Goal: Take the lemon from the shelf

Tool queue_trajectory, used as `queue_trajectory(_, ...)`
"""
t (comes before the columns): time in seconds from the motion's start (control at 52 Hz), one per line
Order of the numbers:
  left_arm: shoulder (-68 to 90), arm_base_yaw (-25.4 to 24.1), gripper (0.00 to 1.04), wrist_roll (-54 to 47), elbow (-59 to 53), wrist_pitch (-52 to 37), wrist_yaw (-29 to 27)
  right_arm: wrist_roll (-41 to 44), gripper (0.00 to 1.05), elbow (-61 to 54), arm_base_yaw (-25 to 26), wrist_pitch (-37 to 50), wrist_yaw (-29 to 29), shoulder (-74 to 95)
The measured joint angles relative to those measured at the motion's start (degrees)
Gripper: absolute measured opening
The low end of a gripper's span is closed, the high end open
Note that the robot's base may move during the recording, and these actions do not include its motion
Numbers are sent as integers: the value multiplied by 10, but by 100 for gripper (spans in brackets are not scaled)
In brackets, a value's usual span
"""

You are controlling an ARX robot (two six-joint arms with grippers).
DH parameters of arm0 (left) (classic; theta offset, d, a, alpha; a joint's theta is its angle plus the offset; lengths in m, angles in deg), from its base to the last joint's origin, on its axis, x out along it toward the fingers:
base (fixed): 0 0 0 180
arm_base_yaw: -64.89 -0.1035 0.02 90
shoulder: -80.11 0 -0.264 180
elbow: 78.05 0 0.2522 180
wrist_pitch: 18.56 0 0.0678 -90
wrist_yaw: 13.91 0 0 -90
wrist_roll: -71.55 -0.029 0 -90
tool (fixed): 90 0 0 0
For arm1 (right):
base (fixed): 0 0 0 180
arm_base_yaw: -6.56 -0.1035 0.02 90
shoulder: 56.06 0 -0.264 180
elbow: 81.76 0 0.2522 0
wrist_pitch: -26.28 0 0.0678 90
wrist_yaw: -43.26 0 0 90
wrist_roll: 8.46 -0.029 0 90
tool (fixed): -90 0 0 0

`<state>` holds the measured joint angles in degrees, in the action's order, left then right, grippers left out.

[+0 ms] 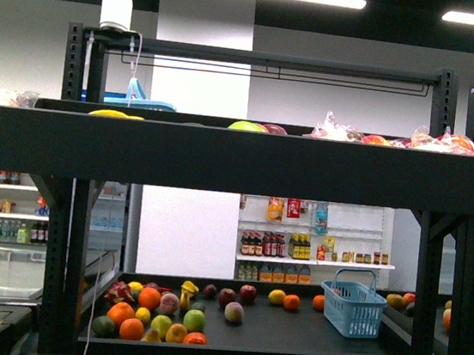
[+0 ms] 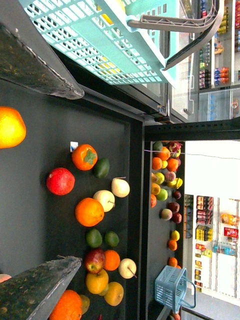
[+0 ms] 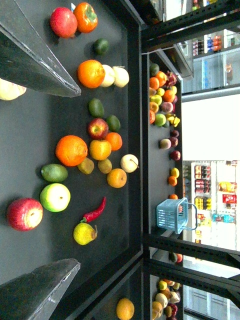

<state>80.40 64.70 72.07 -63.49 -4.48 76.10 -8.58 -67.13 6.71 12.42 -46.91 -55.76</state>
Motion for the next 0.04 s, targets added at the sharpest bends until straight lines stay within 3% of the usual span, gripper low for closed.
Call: queue_trajectory(0.038, 0, 0, 97, 0, 0, 0, 0, 0, 97, 0, 0, 0, 0, 0)
